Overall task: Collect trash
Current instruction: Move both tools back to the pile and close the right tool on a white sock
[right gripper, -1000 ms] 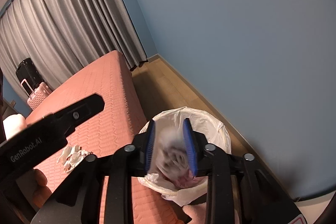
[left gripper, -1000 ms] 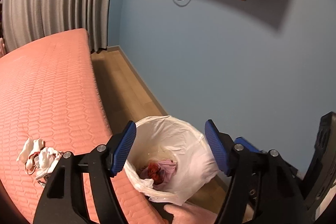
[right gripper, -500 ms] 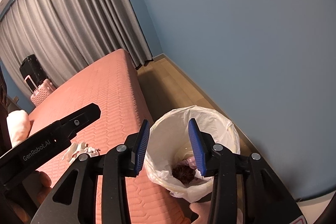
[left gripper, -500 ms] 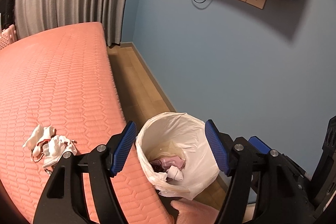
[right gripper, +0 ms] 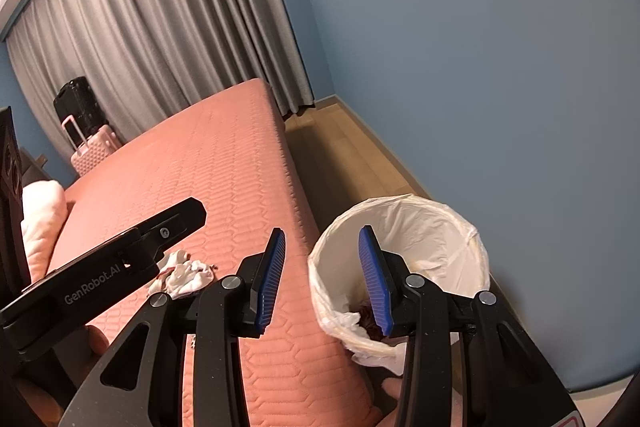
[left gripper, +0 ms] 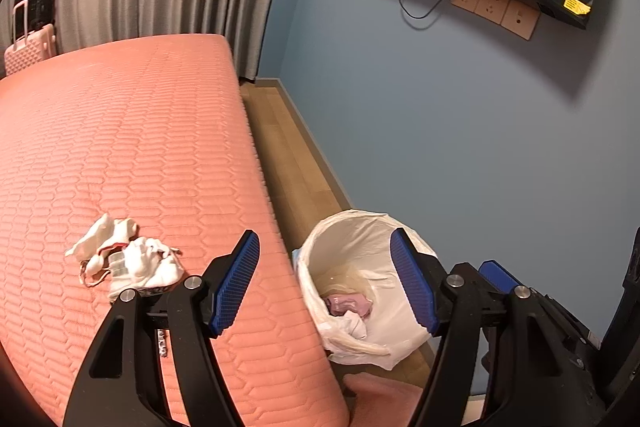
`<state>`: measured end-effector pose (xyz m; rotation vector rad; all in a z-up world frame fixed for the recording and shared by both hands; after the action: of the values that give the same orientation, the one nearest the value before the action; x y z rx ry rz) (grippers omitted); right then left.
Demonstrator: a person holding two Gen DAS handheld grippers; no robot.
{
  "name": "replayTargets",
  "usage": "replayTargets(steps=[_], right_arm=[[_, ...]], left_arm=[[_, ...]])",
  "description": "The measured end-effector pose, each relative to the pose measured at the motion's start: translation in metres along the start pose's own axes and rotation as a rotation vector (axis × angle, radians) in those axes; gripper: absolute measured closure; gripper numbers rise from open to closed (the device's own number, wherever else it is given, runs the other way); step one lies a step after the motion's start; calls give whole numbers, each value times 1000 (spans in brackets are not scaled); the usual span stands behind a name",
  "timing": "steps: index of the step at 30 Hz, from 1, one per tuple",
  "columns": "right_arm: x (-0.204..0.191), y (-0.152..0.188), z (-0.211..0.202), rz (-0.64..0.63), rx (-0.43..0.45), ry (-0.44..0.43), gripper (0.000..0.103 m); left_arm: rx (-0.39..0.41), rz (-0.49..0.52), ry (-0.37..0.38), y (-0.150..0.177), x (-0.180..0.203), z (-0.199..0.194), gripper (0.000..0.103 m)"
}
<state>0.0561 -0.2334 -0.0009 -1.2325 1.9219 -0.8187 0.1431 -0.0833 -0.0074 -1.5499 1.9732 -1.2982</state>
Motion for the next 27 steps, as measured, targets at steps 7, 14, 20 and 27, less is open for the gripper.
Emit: replayTargets(steps=[7,14,20,27], right_arm=[[-25,8,4,-29,-23,-24,64],[-51,19,8,-69,-45,-52,64],[-71,31,13,-97,-68,-75,64],[-97,48,21,-138,-103,-105,64]], left_arm=[[4,-35,-29,3,-25,-9,38],[4,-90,-71,8,-55,-16,37],[-7,-141,-121,20,-87,-22,32],[-34,-203,-178,36,-129,-26,31]])
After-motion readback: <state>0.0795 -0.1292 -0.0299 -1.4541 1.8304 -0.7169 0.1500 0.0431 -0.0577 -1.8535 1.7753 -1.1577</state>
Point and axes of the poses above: each gripper's, at about its wrist camera, not at the fingertips, and z roughly the way its jaws point, x to its right, y to its underside, the point moved 5 cm from there along z, roughly the way its jaws point, and after that the axes turned 8 degrees about x, right-handed, at the moved point
